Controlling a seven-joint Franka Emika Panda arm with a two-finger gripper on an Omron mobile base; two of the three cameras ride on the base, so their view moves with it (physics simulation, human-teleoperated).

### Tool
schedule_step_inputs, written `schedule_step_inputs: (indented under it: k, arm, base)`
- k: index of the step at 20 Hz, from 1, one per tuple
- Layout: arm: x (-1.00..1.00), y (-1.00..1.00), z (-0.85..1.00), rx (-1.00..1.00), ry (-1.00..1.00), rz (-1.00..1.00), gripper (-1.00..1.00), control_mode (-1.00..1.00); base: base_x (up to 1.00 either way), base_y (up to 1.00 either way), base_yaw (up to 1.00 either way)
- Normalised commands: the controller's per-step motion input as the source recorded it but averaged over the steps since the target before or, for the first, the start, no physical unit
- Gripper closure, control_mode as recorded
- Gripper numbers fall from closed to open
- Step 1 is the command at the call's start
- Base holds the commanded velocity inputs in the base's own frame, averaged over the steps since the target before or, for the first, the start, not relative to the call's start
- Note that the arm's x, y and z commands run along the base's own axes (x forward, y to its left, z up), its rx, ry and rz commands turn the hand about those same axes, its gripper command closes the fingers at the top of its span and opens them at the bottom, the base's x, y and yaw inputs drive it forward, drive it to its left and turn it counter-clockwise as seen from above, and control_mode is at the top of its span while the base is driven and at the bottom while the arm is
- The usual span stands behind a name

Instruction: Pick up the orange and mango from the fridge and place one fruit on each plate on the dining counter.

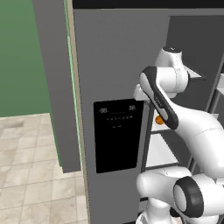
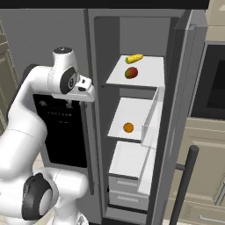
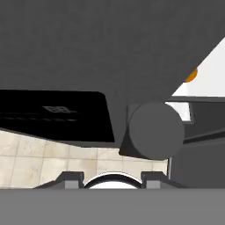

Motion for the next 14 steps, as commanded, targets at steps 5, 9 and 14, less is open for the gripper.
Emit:
schedule_step_inputs:
  k: [5,9,14]
  arm:
    - [-0.10,-0.28,-0.15,0.02,-0.11,-0.01,-1.00,-1.00]
    - [-0.01,-0.96,-0.43,0.10,-0.09,-0.01,-1.00,-1.00]
    - [0.00,-0.94,-0.50,0.08,0.00,-0.07,-1.00,-1.00]
  base:
    - [0.00,0.00,0.00]
    - [0.00,0.00,0.00]
    - [0.00,0.00,0.00]
